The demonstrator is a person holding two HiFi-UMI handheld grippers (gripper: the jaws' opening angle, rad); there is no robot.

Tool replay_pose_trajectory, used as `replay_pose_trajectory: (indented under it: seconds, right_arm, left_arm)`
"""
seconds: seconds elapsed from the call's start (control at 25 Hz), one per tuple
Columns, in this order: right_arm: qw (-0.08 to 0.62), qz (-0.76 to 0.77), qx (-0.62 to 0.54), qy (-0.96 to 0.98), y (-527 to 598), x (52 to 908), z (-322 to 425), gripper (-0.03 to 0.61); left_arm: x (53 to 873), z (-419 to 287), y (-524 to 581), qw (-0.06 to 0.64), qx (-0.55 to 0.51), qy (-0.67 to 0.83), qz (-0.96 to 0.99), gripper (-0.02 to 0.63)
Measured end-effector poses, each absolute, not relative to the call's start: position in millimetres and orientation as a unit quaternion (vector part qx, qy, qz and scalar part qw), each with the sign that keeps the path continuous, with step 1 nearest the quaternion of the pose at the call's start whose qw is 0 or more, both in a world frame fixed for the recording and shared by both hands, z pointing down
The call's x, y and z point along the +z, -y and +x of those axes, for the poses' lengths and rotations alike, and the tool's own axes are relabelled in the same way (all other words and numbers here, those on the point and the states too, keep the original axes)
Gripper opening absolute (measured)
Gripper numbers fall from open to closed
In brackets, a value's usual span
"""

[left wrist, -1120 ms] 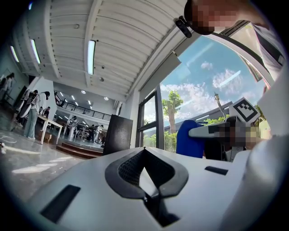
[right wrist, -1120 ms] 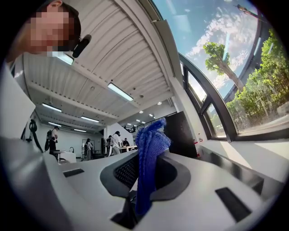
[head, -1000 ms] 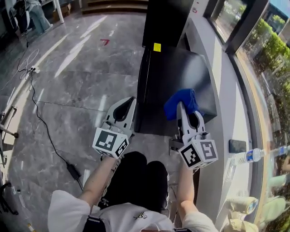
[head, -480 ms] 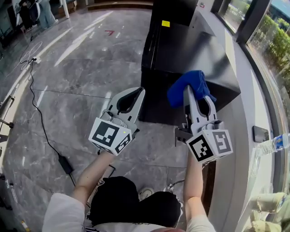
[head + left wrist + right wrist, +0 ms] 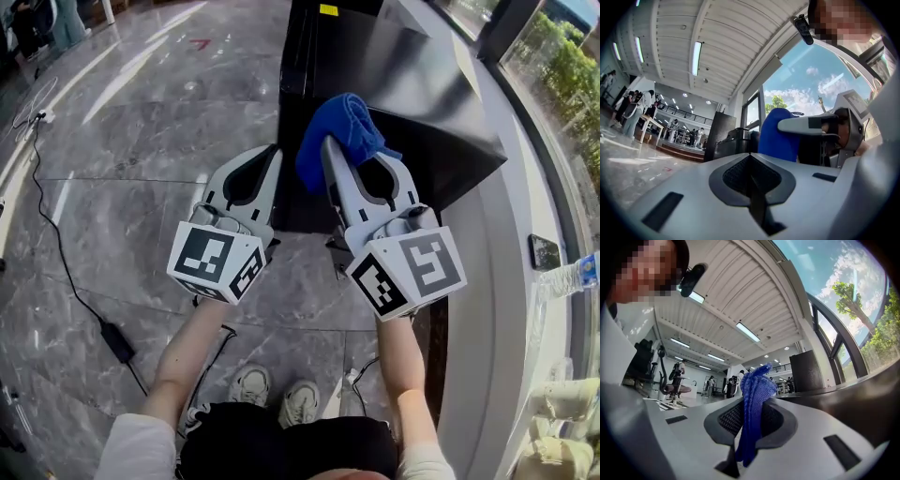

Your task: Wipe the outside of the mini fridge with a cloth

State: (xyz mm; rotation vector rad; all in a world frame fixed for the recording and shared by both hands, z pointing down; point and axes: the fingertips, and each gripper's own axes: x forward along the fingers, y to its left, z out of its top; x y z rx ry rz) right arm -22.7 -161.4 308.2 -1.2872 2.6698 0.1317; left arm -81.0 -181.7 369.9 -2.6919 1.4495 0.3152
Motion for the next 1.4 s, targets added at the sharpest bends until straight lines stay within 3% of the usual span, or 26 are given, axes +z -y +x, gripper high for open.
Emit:
replay_pose_trajectory:
  seconds: [0.4, 0.88, 1.4]
  right_arm:
    - [0.052, -0.431, 0.057, -0.899, 193, 329, -80, 0.064]
    - [0.045, -0.488, 0.053, -0.87, 206, 328, -36, 0.064]
    - [0.025, -0.569, 0.071, -0.819, 202, 328, 60, 0.064]
  left_arm:
    - [411, -104, 188, -0.023, 0.123, -0.49, -0.863, 0.003]
    - [406, -63, 180, -0.009, 0.118, -0.457, -0.881, 0.003]
    - [410, 11, 164, -0.027, 0.111, -0.375, -0.92, 0.003]
